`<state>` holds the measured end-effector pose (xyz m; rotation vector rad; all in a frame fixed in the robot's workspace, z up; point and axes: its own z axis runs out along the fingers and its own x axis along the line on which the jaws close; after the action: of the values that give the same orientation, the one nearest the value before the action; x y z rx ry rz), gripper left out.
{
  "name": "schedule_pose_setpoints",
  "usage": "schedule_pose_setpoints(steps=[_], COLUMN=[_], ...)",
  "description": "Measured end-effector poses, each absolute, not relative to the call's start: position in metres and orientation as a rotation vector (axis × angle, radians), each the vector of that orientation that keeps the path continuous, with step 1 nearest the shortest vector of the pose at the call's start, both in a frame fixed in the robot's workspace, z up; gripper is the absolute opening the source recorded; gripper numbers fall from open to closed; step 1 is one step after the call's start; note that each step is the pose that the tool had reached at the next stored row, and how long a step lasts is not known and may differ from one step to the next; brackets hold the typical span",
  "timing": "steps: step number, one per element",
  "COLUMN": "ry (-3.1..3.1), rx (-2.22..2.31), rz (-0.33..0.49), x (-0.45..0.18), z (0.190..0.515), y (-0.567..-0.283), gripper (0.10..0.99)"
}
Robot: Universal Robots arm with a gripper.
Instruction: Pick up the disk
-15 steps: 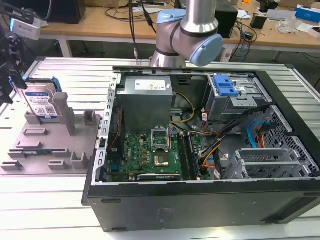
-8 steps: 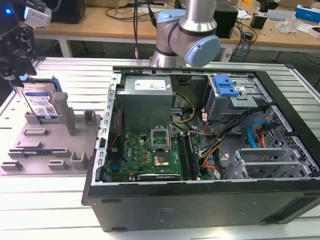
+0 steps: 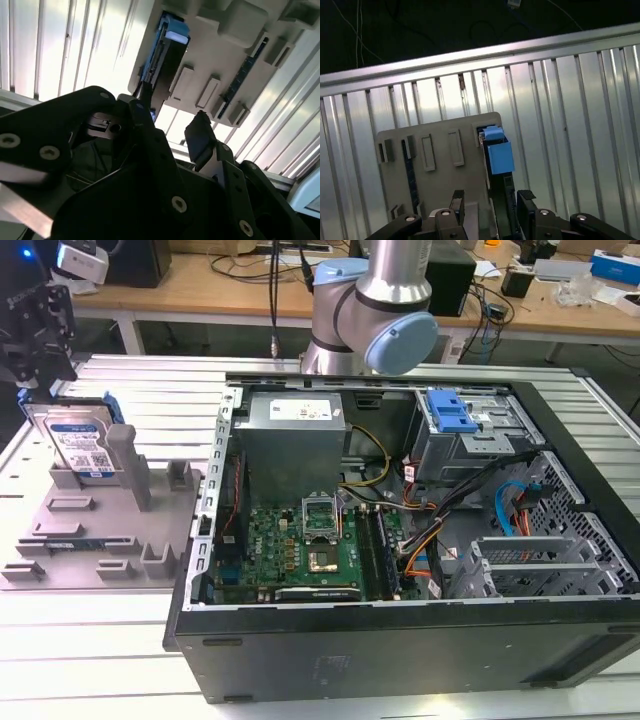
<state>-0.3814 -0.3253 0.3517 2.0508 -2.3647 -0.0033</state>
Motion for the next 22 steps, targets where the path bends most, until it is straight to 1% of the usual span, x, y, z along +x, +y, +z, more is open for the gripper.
schedule_pose_setpoints(steps=[5,11,22], ry=[-2.343,-2.315,-2.263], rx=[2.069,2.101,2.157], rz=[0.005,0.006,0.006], x=[-0.382,-0.382,-0.403], z=[0.352,0.351,0.343], y=[-0.324,-0.312,-0.312], gripper=[0.541,0.541,0.541])
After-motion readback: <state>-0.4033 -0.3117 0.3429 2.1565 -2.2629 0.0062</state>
